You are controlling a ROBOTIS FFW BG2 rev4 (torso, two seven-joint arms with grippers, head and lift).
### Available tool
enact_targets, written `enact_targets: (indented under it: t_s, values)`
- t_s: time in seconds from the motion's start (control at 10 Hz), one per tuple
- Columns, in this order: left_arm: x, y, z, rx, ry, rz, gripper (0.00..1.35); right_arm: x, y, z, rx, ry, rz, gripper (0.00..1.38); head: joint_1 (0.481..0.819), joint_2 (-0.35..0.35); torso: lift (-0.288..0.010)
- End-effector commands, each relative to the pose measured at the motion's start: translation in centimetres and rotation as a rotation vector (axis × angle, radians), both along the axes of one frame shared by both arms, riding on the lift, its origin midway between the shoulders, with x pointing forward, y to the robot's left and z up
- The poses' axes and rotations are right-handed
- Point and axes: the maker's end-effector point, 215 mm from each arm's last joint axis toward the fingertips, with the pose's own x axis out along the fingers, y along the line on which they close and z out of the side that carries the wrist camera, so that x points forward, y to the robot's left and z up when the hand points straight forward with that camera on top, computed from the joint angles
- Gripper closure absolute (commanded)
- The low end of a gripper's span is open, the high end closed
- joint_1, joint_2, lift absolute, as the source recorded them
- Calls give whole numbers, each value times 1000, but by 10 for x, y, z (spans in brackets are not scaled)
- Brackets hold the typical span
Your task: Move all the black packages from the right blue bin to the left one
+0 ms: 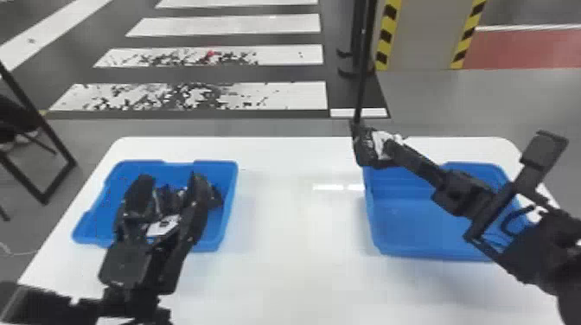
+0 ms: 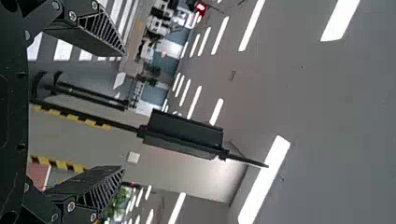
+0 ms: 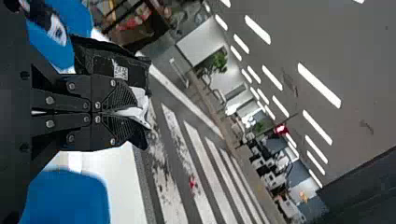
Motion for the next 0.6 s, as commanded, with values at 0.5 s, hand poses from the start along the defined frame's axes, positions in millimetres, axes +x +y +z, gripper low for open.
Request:
enact_targets:
  t_s: [0.5]
  values:
    - [19,-62,-16,-157,132,-227,179,-63,146,26,191,37,338,1210,695,161,-140]
